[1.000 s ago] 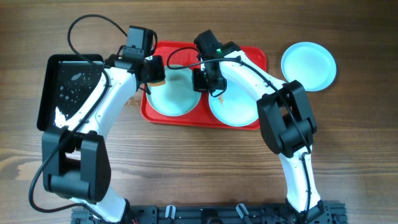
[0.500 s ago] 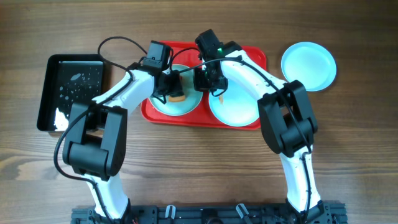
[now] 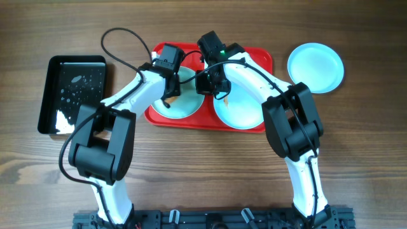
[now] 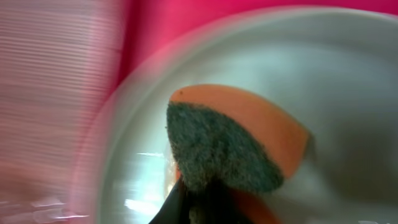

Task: Clean dirty plates on tray and stack at the side
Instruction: 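Wipe the upper-left plate with the sponge in the left gripper, then lift the wiped plate with the right gripper and stack it on the right plate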

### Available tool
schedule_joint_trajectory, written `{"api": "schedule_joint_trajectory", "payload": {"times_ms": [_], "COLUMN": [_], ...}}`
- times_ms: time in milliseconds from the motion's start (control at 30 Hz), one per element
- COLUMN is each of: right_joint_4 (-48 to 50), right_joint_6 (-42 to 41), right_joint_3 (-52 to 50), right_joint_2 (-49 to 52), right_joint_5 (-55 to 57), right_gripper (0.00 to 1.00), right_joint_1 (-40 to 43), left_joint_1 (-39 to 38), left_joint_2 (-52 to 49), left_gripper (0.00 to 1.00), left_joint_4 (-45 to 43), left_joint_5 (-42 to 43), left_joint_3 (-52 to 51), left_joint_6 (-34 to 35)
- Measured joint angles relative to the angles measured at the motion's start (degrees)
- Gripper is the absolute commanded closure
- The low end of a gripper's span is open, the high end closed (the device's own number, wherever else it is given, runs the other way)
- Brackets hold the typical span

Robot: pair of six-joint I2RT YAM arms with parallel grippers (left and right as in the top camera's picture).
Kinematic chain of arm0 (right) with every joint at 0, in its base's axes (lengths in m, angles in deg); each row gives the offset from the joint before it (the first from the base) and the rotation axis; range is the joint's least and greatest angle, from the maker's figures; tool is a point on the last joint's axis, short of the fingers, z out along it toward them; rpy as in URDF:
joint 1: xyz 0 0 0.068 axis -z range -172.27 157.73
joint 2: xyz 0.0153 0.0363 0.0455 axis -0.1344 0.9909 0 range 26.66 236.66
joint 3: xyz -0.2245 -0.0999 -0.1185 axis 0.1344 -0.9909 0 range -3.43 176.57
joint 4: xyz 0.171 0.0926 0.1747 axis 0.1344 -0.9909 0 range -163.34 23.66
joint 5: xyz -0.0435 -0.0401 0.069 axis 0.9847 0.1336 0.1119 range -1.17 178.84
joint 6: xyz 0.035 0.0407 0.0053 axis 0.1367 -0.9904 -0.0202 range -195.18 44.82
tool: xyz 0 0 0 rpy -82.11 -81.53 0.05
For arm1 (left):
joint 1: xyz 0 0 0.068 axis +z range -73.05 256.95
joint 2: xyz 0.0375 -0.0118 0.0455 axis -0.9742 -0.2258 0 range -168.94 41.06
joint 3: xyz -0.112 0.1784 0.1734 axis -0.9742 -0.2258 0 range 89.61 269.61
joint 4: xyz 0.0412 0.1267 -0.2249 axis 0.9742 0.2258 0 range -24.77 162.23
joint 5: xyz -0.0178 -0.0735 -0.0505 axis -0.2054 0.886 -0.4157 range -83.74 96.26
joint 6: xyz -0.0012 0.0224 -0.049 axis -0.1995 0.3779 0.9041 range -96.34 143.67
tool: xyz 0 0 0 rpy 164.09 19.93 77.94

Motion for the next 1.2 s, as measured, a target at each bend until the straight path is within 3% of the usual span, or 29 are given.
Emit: {"api": "schedule_joint_trajectory", "payload": {"times_ms": [133,400,533,767,867,1200], "right_joint_4": [0.44,1.66,1.66,1.77,2.69,3.89], "right_joint_6": [-0.02,0.02,0.09,1.29,3.82,17.75], "right_joint_3": [0.00,0.00,0.09,2.51,2.73,5.18], "right_joint_2": [0.02,0.02,0.02,-1.25,-4.39,-20.17], "right_joint_5": [-0.79,-0.83,-0.20,0.94,2.75,32.41], "right_gripper": [0.96,0.96,0.96,0.96,0.96,0.96], "right_joint_1": [-0.26,-0.26,0.44,2.60,3.80,3.85], "left_joint_1": [0.52,0.42,1.33,1.53,1.51,1.53], "left_joint_2": [-0.11,2.21,7.72,17.55,17.94,17.90], "left_gripper": [0.96,0.96,0.96,0.96,0.96,0.96], "left_joint_4": [0.94,1.11,1.66,4.26,6.62,10.78], "left_joint_5": [-9.51,-14.34,-9.05,11.34,16.20,21.24], "left_joint_3": [-0.09,0.48,0.48,1.38,1.46,1.44], "left_joint_6": [-0.81,-0.98,-0.98,-0.98,-0.94,-0.02]}}
